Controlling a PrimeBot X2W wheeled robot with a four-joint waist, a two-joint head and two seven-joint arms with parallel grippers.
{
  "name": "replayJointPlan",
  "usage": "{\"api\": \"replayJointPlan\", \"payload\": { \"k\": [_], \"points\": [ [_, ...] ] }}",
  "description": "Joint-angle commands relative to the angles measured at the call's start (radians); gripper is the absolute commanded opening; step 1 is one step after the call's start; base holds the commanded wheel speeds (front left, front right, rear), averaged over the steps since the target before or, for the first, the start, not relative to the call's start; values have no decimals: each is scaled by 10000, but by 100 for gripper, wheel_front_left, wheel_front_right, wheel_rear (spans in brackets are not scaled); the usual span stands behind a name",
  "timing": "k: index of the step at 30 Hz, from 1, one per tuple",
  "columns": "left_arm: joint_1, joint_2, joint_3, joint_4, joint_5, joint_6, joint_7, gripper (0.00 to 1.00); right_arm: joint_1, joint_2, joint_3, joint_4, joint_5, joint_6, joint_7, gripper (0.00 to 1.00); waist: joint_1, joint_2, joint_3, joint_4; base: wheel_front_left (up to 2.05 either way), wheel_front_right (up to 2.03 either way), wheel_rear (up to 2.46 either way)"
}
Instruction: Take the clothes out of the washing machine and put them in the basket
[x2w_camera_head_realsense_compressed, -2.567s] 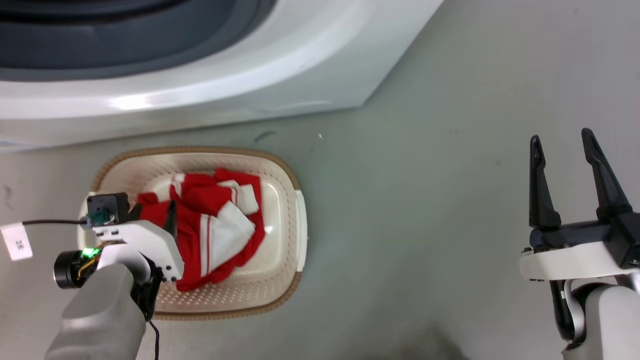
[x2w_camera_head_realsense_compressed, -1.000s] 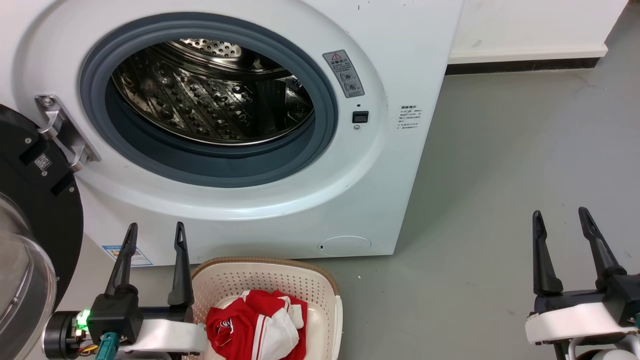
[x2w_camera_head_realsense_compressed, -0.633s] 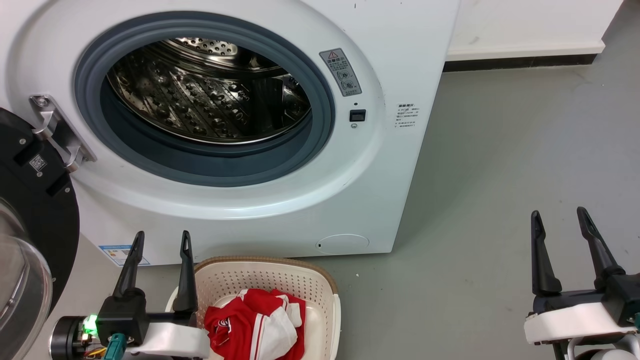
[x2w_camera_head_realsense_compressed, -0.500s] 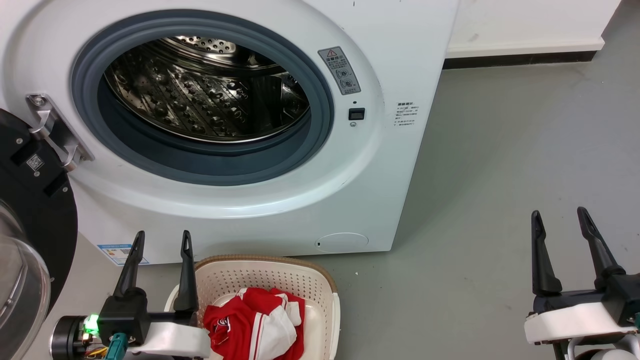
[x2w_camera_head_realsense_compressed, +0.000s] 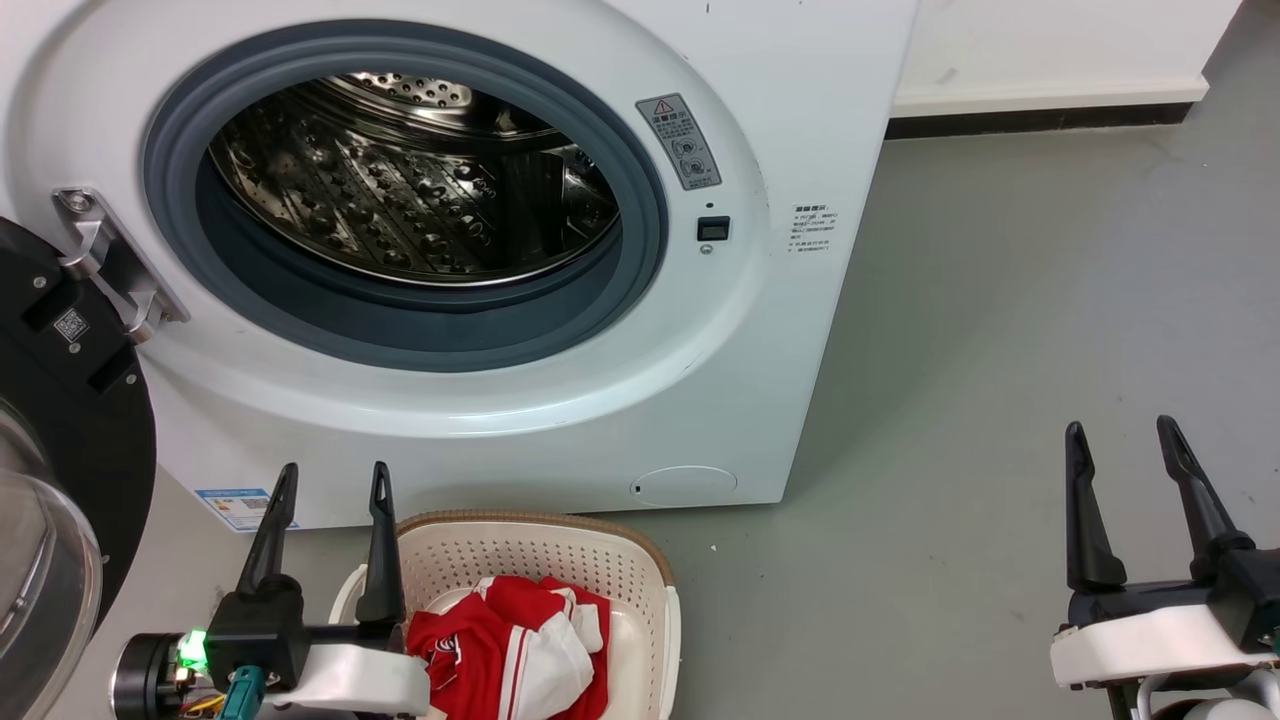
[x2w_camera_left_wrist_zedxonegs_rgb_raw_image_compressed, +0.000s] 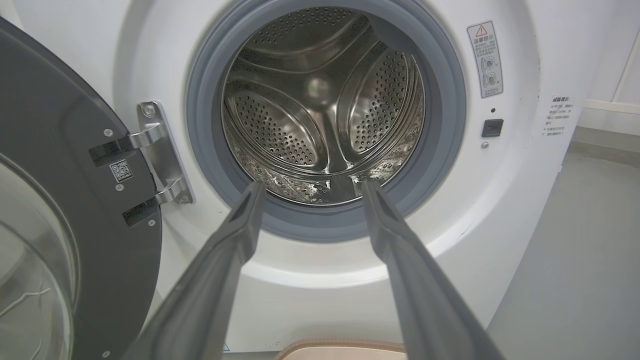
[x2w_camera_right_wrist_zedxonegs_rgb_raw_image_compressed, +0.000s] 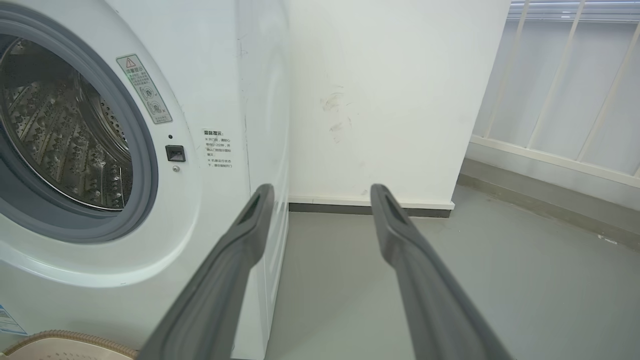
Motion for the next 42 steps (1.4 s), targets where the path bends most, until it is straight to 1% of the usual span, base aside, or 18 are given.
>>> {"api": "replayJointPlan", "payload": {
  "k": [1,6,7,11,25,42],
  "points": [
    [-26,-27,9,27,-69,27,-22,100,-86,14,6,13,-28,-11,-19,100,-1,0,0,9,0,0,0],
    [-71,-31,56,-23,-82,-7,-22,100,-101,14,10,15,-4,-11,-19,100,-1,0,14,31,0,0,0],
    [8,-27,42,25,-82,-2,2,0,9,2,13,29,15,2,2,0,0,0,14,31,0,0,0],
    [49,-88,60,407,-233,-16,99,0,27,17,14,401,167,2,59,0,0,0,8,33,0,0,0],
    [-247,-109,236,787,-3180,-269,796,0,-191,14,21,755,3181,0,753,0,-1,0,-83,51,0,0,0],
    [-544,-133,392,1156,-6159,-526,1480,0,-409,9,33,1117,6211,-1,1448,0,-1,0,-193,72,0,0,0]
  ]
}}
